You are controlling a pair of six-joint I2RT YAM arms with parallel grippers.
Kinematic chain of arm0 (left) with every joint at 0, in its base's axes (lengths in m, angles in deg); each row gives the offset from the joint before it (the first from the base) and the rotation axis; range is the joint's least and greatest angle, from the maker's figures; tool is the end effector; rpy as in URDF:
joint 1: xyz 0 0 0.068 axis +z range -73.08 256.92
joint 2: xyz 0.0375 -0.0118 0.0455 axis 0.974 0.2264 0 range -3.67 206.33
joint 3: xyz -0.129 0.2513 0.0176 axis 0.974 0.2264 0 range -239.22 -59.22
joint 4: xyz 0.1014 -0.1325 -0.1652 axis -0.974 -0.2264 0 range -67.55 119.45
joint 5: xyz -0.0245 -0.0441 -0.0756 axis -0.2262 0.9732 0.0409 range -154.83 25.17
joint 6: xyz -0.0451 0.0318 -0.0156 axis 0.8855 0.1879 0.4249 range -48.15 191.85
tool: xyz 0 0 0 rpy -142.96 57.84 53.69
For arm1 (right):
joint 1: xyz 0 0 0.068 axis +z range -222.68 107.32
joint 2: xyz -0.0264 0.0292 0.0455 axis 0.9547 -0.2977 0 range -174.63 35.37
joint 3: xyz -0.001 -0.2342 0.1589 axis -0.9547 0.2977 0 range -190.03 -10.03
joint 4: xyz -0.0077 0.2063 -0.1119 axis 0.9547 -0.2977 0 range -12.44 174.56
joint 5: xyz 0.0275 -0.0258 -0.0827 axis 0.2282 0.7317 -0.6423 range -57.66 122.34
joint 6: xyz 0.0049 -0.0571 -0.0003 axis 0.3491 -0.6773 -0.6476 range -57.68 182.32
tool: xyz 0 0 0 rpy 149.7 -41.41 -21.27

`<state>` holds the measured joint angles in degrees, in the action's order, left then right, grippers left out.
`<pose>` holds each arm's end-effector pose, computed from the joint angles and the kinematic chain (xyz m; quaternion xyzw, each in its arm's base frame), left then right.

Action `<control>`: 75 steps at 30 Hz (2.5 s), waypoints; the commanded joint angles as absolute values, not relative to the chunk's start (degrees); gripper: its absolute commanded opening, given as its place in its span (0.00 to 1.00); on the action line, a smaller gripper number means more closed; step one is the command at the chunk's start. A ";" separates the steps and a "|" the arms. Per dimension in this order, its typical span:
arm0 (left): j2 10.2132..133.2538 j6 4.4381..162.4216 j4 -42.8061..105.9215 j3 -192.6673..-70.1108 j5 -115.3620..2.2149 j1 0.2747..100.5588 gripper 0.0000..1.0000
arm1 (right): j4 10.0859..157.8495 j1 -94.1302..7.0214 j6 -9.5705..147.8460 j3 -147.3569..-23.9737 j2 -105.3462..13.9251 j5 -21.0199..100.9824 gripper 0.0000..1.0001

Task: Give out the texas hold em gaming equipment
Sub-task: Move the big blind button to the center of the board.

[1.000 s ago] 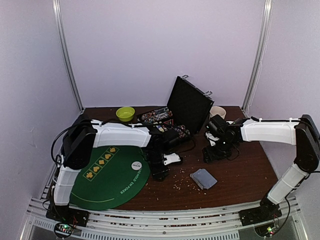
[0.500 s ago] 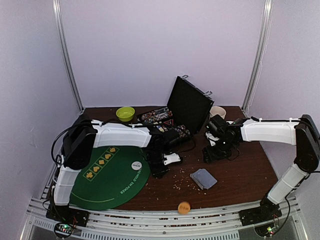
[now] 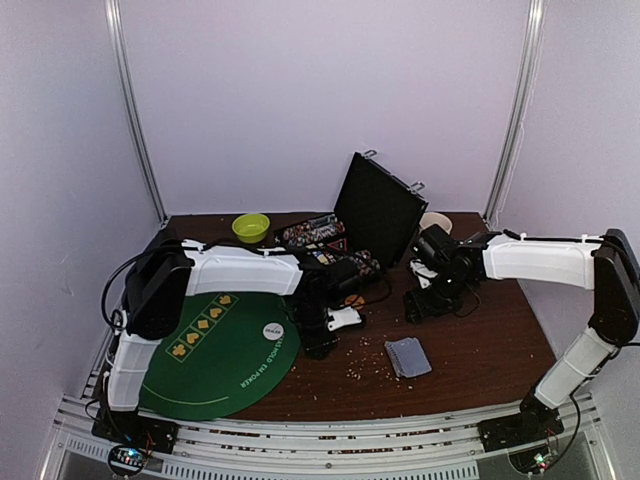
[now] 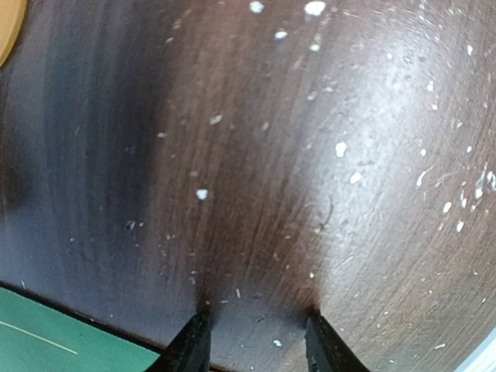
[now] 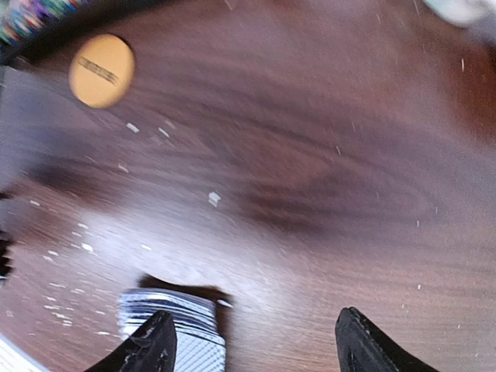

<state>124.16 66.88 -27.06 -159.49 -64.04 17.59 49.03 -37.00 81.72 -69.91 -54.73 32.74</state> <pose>0.2137 -0.3613 0.1695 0.5317 0.8453 -0.0298 0.0428 0.2311 0.1663 0.2266 -0.1392 0.9677 0.1002 0.1846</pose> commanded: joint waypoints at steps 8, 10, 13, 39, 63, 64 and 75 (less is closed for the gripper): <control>108.51 78.01 -8.12 -148.39 -57.10 27.78 0.53 | 58.35 -36.25 81.63 -81.59 -64.96 37.94 0.74; 106.24 79.15 -6.03 -146.65 -56.71 28.76 0.54 | 56.70 -34.73 79.54 -85.74 -69.84 34.89 0.79; 103.66 79.55 -5.40 -145.00 -58.86 29.59 0.56 | 56.47 -33.62 78.20 -89.95 -75.46 33.39 0.86; 99.33 78.86 -6.18 -140.67 -61.14 31.65 0.58 | 52.00 -26.03 71.15 -97.44 -88.51 31.85 0.53; 86.18 79.67 -4.70 -127.29 -63.66 31.83 0.58 | 56.06 2.66 81.72 -76.68 -74.24 42.61 0.49; 85.79 79.80 -4.58 -126.99 -63.50 31.81 0.58 | 56.38 2.72 82.04 -76.64 -74.26 42.96 0.49; 93.17 70.62 -2.06 -129.18 -56.10 21.06 0.80 | 56.99 -7.41 90.30 -69.74 -57.52 43.10 0.57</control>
